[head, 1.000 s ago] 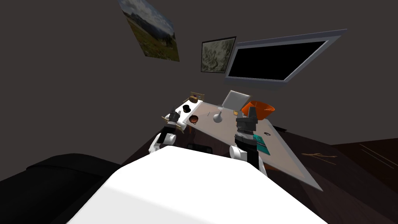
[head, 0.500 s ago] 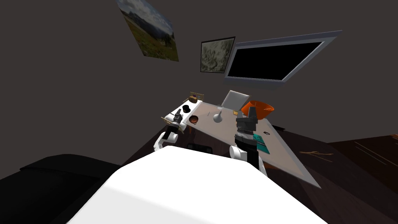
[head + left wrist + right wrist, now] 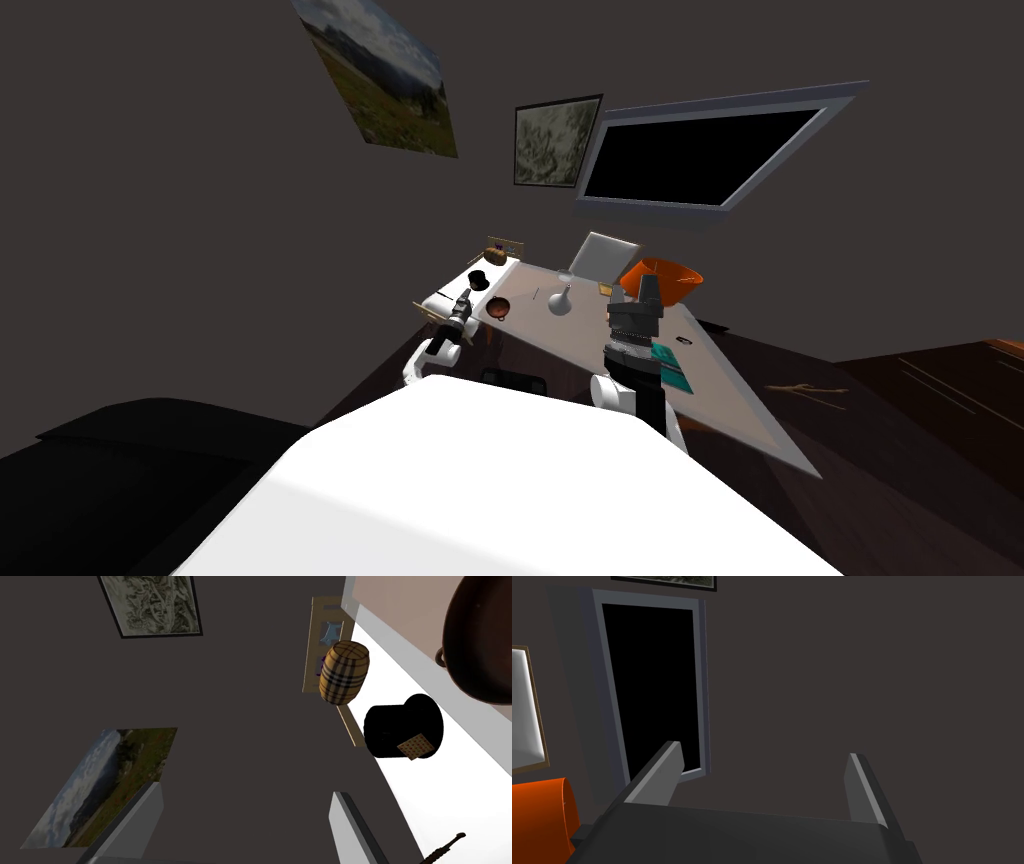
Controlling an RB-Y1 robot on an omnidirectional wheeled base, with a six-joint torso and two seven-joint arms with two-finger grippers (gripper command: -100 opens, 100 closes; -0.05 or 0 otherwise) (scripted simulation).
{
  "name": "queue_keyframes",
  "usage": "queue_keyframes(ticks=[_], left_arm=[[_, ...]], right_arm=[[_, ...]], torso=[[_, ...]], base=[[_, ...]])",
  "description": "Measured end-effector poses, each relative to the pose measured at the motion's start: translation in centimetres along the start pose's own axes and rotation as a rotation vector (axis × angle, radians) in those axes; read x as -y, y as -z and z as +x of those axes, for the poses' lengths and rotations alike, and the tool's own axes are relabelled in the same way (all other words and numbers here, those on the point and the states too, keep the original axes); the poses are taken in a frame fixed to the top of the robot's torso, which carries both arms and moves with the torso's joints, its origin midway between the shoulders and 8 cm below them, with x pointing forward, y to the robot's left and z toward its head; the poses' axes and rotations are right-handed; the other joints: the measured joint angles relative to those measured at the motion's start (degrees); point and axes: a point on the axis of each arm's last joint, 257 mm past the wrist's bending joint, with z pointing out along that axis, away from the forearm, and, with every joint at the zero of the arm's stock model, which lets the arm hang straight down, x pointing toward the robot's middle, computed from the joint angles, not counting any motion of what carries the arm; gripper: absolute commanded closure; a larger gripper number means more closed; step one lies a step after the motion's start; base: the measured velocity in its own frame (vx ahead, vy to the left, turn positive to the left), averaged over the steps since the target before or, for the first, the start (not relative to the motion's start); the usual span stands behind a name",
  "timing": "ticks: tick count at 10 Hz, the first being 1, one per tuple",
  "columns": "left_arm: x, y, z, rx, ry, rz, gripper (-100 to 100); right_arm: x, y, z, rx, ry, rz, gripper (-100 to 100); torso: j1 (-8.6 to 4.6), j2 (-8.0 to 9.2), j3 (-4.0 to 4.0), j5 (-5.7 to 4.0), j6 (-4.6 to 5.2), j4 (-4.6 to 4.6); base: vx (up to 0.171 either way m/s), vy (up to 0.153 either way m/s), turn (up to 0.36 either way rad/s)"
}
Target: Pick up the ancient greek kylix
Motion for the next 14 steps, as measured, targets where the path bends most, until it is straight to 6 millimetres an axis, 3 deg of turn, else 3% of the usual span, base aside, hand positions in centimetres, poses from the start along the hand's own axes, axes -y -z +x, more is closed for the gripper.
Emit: queue_keyframes(ticks=[4, 9, 11, 14], left_arm=[[-5.7, -0.8, -0.1, -0.003, -0.023, -0.15, -100], [-10.7, -1.1, 0.1, -0.003, -0.039, -0.274, -100], [-13.7, -1.1, -0.2, -0.001, -0.047, -0.342, -100], [-16.3, -0.9, 0.0, 0.002, -0.055, -0.419, -100]], right_arm=[[0.0, 0.0, 0.0, 0.0, 0.0, 0.0, 0], [0.0, 0.0, 0.0, 0.0, 0.0, 0.0, 0], [0.0, 0.0, 0.0, 0.0, 0.0, 0.0, 0], [0.0, 0.0, 0.0, 0.0, 0.0, 0.0, 0]], torso=[[0.02, -0.02, -0.01, 0.0, 0.0, 0.0], [-0.01, 0.0, 0.0, -0.01, -0.01, 0.0], [0.01, -0.04, -0.02, 0.0, -0.01, -0.01], [-0.01, -0.05, -0.03, -0.01, -0.01, -0.01]], base=[[0.011, 0.015, -0.036], [0.01, 0.01, -0.038], [0.019, 0.012, -0.054], [0.019, 0.009, -0.055]])
